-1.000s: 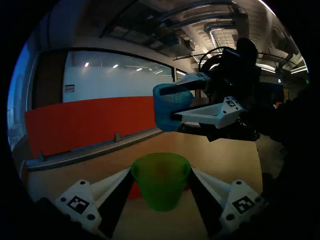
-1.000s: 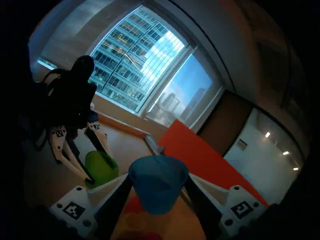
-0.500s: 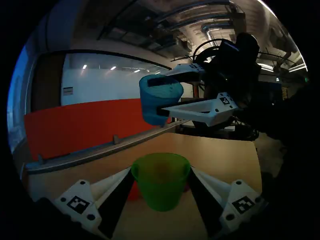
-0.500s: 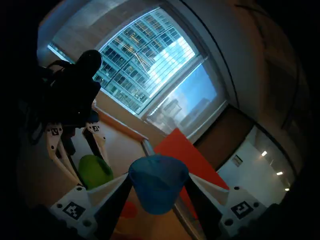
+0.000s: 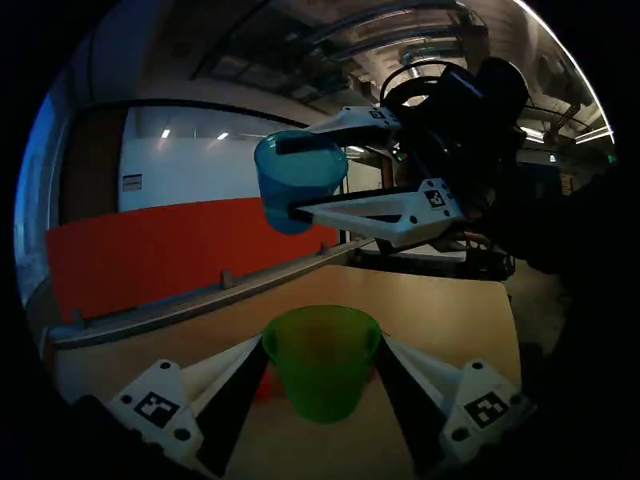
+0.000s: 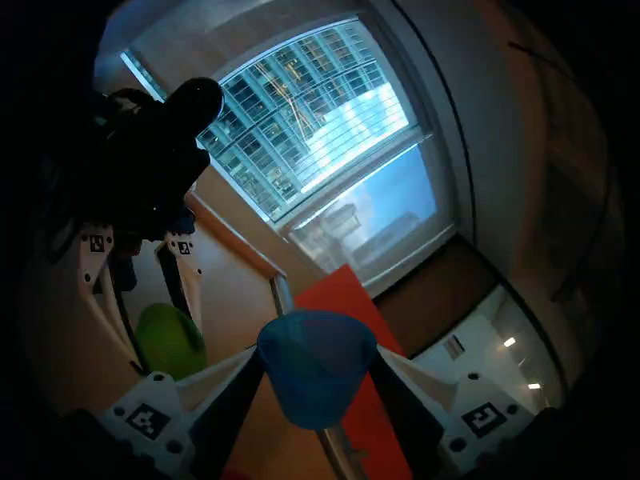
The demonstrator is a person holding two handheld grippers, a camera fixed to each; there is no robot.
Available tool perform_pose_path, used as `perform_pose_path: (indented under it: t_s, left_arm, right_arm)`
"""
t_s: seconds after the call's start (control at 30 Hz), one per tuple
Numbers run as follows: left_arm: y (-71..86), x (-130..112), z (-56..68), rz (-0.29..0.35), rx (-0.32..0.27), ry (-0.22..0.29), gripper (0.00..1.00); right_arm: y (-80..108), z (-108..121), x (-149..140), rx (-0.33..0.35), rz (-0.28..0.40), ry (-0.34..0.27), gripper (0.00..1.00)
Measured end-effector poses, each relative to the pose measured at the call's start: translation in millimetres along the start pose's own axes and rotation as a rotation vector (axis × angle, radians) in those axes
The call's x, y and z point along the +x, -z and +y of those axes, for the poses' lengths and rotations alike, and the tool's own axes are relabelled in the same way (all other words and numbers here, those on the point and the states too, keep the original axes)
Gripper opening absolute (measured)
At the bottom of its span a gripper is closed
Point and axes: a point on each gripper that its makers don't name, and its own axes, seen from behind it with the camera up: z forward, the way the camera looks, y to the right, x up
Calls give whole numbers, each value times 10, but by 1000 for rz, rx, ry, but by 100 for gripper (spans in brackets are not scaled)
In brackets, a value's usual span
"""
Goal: Pour water
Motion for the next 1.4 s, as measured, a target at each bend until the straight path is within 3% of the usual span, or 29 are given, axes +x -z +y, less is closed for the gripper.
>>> perform_pose_path:
  t_s: [0.67, 1.4]
  left_arm:
    - [-18, -1, 48, -2, -16, -3, 88]
    - [-19, 21, 44, 6, -14, 1, 88]
  right_arm:
    - [-64, 181, 59, -35, 2, 159, 90]
    - [-90, 331, 112, -60, 6, 267, 91]
